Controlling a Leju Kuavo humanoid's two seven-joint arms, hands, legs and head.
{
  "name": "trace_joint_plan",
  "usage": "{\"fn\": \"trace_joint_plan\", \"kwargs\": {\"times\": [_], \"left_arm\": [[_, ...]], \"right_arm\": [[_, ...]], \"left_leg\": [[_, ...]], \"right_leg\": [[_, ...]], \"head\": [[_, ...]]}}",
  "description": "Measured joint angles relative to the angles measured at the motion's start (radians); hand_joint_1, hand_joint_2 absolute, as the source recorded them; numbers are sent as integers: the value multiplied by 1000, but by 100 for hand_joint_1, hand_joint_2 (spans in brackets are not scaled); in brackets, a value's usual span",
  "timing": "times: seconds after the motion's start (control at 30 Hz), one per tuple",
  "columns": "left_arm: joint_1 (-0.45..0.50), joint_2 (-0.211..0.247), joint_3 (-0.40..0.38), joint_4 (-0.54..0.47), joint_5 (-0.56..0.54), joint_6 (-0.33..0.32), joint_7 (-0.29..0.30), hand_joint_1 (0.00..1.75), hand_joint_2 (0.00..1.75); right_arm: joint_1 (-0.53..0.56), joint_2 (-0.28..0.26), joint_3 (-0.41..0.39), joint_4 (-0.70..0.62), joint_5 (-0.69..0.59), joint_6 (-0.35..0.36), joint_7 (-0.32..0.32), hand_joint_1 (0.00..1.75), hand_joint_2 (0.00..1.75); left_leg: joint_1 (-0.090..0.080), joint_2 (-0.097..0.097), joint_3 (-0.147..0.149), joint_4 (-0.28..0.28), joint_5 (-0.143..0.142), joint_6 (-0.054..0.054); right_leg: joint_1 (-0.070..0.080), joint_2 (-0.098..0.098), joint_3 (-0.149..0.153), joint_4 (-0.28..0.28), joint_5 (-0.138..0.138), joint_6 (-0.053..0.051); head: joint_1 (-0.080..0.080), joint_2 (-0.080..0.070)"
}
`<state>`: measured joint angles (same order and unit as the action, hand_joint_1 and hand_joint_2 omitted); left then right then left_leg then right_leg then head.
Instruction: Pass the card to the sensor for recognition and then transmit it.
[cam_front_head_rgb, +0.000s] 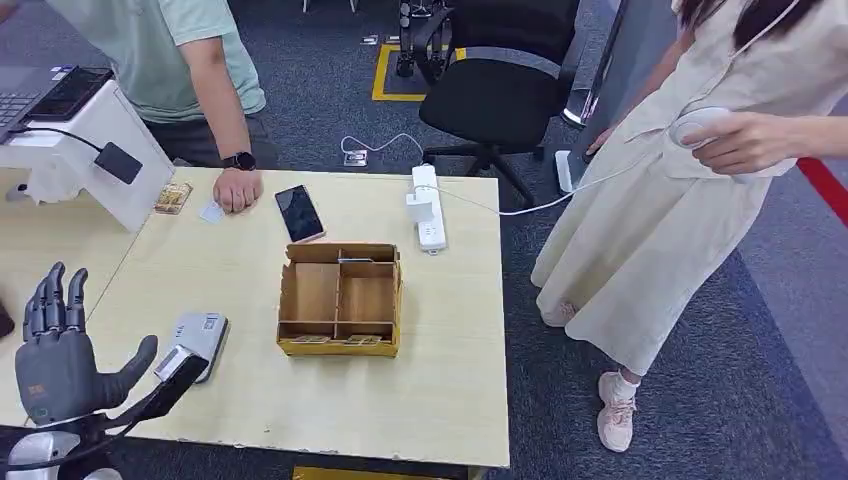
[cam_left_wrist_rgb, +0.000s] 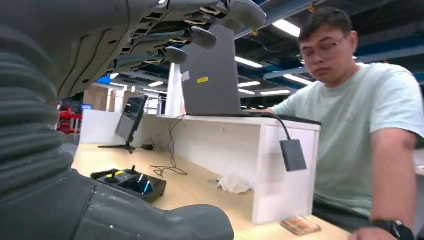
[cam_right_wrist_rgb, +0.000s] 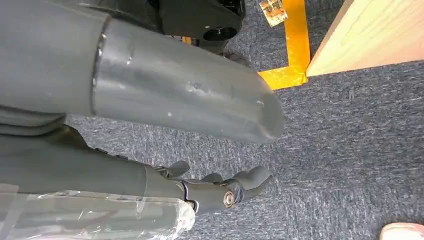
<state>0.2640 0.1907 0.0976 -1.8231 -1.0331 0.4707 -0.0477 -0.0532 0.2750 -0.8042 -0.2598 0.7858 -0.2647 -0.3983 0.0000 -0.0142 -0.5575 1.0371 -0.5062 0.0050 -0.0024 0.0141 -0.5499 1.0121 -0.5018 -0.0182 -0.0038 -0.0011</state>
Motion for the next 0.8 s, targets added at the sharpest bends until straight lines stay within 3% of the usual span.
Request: {"fn": "trace_joint_plan", "kwargs": {"times": [0.37,0.43,0.8], "left_arm": [[1,-2,-8,0,-13,1,9,0,175],[4,-6,-76,8,-82,13,55,0,175],[6,-7,-240,73,-125,31,71,0,175]], "right_arm": [[0,0,0,0,-2,0,0,0,0],[0,0,0,0,-8,1,-1,0,0],[-1,0,0,0,-21,-1,-4,0,0]], "left_leg": [[0,0,0,0,0,0],[0,0,0,0,0,0],[0,0,0,0,0,0]], "right_leg": [[0,0,0,0,0,0],[0,0,0,0,0,0],[0,0,0,0,0,0]], "head": [[0,0],[0,0],[0,0]]}}
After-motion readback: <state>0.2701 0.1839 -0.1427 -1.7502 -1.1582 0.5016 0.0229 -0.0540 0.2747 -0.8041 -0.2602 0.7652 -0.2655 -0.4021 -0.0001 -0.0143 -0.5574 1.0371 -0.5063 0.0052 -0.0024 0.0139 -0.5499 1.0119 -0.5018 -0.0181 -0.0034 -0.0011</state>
